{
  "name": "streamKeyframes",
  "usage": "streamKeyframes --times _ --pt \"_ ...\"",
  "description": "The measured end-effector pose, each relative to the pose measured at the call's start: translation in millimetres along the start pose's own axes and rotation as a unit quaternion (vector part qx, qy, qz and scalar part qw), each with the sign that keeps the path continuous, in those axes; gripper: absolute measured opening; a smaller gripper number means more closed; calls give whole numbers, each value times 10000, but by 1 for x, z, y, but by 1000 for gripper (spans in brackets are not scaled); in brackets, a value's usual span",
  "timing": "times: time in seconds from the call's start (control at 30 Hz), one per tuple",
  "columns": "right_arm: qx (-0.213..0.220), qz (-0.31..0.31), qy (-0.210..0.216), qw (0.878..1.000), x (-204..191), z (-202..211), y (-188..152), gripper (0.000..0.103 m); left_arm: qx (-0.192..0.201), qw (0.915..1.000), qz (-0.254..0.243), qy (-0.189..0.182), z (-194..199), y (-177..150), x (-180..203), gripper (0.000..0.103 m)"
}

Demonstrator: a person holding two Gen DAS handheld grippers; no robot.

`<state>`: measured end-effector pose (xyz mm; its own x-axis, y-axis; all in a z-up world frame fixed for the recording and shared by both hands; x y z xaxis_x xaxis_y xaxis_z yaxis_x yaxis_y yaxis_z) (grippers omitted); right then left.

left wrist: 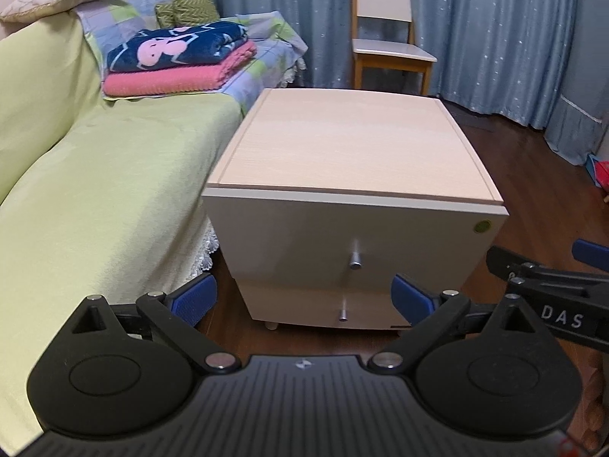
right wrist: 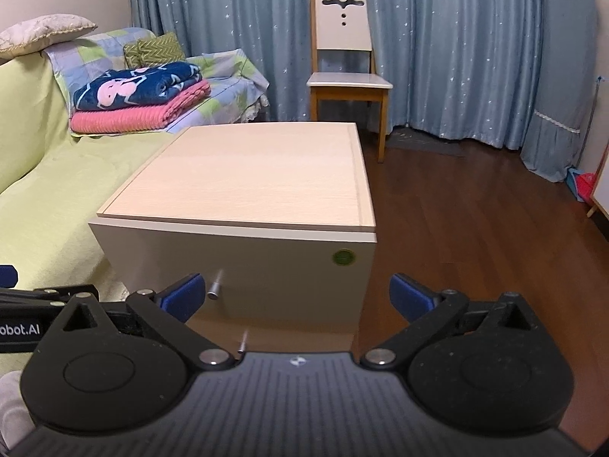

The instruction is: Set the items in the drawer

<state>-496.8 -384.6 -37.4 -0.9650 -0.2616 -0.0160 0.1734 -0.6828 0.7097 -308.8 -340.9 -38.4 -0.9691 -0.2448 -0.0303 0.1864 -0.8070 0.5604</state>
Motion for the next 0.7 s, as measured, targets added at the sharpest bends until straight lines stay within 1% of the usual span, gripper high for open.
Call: streamKeyframes --times 0.23,0.33,0.43,0.6,0.7 --pt "33 -9 -150 9999 10 17 -8 102 22 9998 -210 -70 7 -12 15 99" --pt "-107 -127 -185 9997 18 19 -12 102 62 9998 -176 -35 11 -14 16 99" --pt "-154 -291 -195 9993 25 23 -17 102 65 9998 -118 -121 14 -17 16 99" --pt "-316 -286 -240 9988 28 22 -25 102 -18 9999 -52 -160 17 -22 14 99" --pt "-420 -250 -265 9985 29 21 -30 102 -26 9999 -73 -101 21 -24 10 99"
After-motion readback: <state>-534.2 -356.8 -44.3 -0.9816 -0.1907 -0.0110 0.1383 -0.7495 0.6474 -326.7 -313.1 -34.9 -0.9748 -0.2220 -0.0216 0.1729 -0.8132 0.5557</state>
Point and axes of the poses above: each gripper's, at about its wrist camera, not at the fingertips, and z roughly against the way its jaws point, x to its right, y to its top, the point moved 9 cm from there along -z, roughly the way its jaws point, and after that the axes turned 9 degrees about -x, right-handed, at the moved point
